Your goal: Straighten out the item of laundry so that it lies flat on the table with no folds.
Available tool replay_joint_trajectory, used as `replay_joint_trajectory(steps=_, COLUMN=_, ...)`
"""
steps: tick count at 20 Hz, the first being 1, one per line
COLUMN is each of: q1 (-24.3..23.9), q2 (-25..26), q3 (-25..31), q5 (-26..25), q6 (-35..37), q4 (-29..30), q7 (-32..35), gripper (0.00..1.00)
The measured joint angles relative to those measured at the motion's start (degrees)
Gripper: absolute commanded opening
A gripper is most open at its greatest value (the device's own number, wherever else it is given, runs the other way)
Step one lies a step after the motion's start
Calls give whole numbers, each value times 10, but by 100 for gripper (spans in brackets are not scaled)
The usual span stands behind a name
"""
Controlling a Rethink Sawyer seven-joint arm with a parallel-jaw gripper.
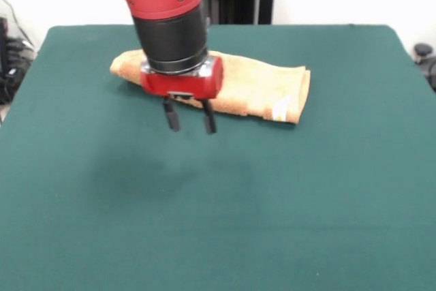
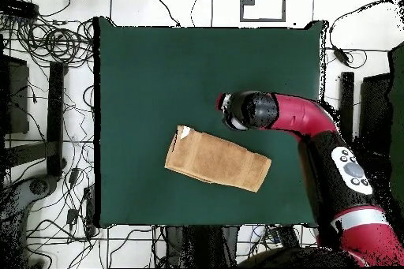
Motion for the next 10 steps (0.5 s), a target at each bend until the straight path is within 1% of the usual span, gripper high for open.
replay_joint_trajectory(steps=4, q1=-8, q2=2, q3=25, q5=19, q6=3, q4=14, q7=0, gripper=100)
replay_joint_trajectory(steps=5, q1=-14, q2=6, q3=39, q5=32, q6=11, q4=20, q7=0, gripper=100)
replay_joint_trajectory(steps=10, q1=-18, q2=20, q3=63, q5=61, q6=29, q4=33, q7=0, gripper=100)
